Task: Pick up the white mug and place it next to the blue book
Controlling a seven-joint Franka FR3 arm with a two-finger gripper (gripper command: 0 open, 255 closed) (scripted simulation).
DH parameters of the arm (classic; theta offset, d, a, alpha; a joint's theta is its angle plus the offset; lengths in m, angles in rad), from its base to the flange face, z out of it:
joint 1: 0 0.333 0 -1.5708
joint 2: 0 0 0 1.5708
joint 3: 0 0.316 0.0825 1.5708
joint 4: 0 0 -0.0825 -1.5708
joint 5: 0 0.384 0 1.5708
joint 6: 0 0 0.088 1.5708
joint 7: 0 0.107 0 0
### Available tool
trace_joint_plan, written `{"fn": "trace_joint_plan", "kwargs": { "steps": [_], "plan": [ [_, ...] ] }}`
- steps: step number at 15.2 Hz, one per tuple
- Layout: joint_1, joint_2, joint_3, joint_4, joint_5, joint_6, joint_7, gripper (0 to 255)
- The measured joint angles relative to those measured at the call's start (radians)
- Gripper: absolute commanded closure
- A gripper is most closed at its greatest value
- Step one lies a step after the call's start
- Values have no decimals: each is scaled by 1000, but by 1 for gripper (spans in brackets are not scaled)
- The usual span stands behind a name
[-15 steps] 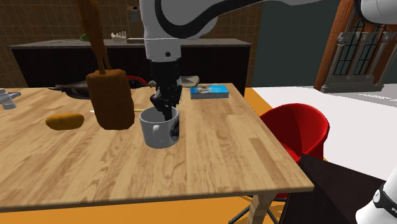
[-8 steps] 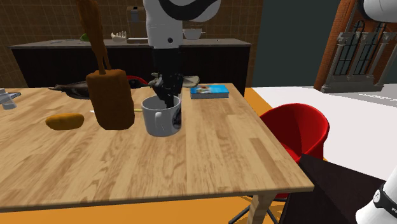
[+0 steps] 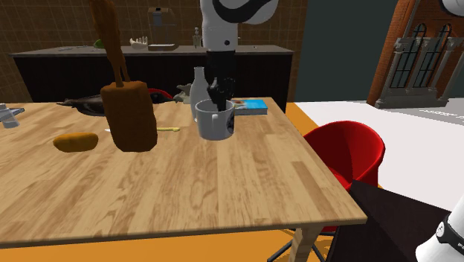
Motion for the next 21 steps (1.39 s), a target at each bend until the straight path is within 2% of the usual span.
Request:
{"fn": "trace_joint_plan", "kwargs": {
  "steps": [4,9,21],
  "plan": [
    [-59,-25,-33,-34,8,6,-91,255],
    [-128,-12,-75,-16,11,-1,-202,255],
    [-290,88,-162,135,21,-59,-450,255]
  ]
}}
